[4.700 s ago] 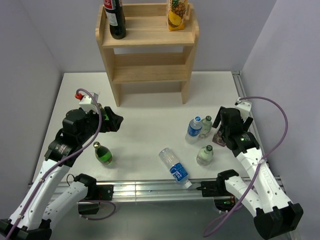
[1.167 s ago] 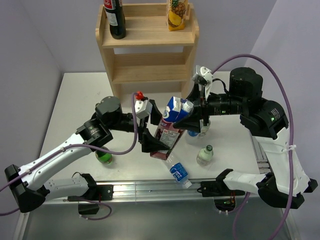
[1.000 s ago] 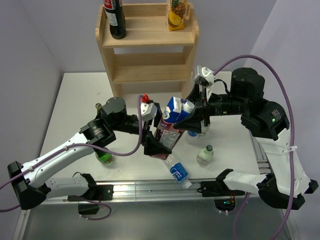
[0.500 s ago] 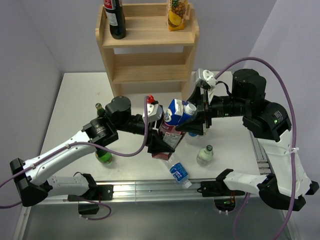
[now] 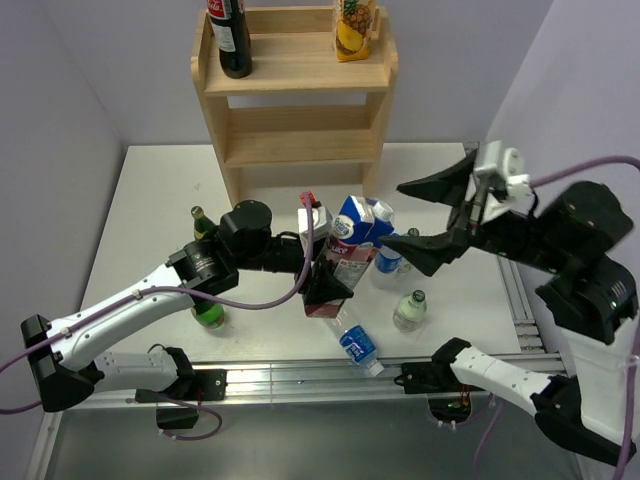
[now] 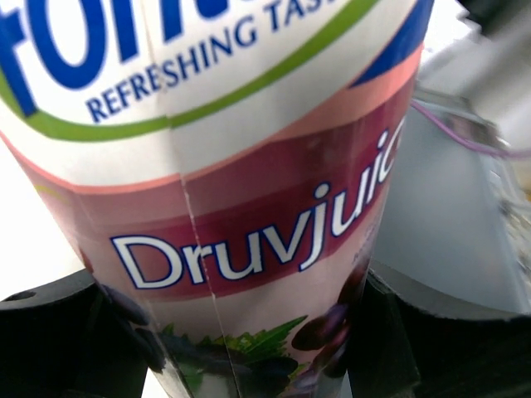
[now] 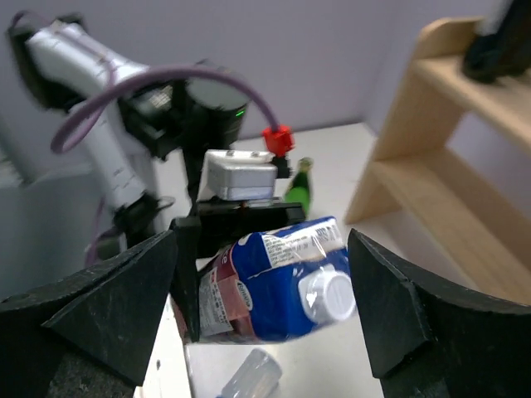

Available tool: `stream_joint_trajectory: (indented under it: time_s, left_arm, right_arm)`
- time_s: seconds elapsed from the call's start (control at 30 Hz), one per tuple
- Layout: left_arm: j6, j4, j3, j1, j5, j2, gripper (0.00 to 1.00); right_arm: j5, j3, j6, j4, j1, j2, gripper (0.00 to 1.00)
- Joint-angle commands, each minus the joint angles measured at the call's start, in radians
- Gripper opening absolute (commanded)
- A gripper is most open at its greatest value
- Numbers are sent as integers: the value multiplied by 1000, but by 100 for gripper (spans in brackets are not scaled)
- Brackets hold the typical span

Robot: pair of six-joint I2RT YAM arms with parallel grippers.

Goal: Place and organize the beverage onto the shelf
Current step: Pick up the drink from the center of the board.

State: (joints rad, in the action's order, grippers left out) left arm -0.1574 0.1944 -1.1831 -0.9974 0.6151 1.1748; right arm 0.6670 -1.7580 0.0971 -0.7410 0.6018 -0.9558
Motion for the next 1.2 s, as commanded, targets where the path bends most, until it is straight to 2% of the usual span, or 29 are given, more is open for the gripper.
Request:
stream_joint_trajectory:
  time_s: [0.0,0.07,0.1,0.13,0.27,0.43,0.57,0.67,0.8,0.93,1.03,1.17]
  left_arm:
    - [-39,-328,-78,3,-177,-107,0]
    - [-34,-322,-120,3,-288,-99,0]
    - [-37,-314,-137,3,-408,-93,0]
    - [-31,-306,-157,3,-458,-80,0]
    - [-4,-303,-274,3,-699,-46,0]
    - [90,-349,-415,5,-954,43,0]
    - [188,-361,-605,26,-974,158,0]
    - [193,-342,-752,78,-969,270,0]
    - [190,-372,-875,152,-956,384,0]
    - [214,-403,-976,171,-940,465,0]
    - [226,-395,-1111,178,-949,525,0]
    - [249,-432,-1176,184,-965,585,0]
  right_arm:
    - [-270,40,-68,89,1,60,90]
    - [-393,72,-138,109,1,115,91]
    - [-450,106,-157,115,1,135,91]
    - [-569,123,-175,121,3,175,91]
    - [-751,196,-214,109,1,242,90]
    - [-803,293,-232,89,1,282,90]
    - [-837,357,-255,86,1,315,89]
    - [-848,405,-263,91,1,351,89]
    - [-831,472,-255,92,1,402,90]
    - [-856,509,-267,62,1,442,90]
    - [-868,535,-273,46,0,454,90]
    - [-865,549,-278,42,1,460,90]
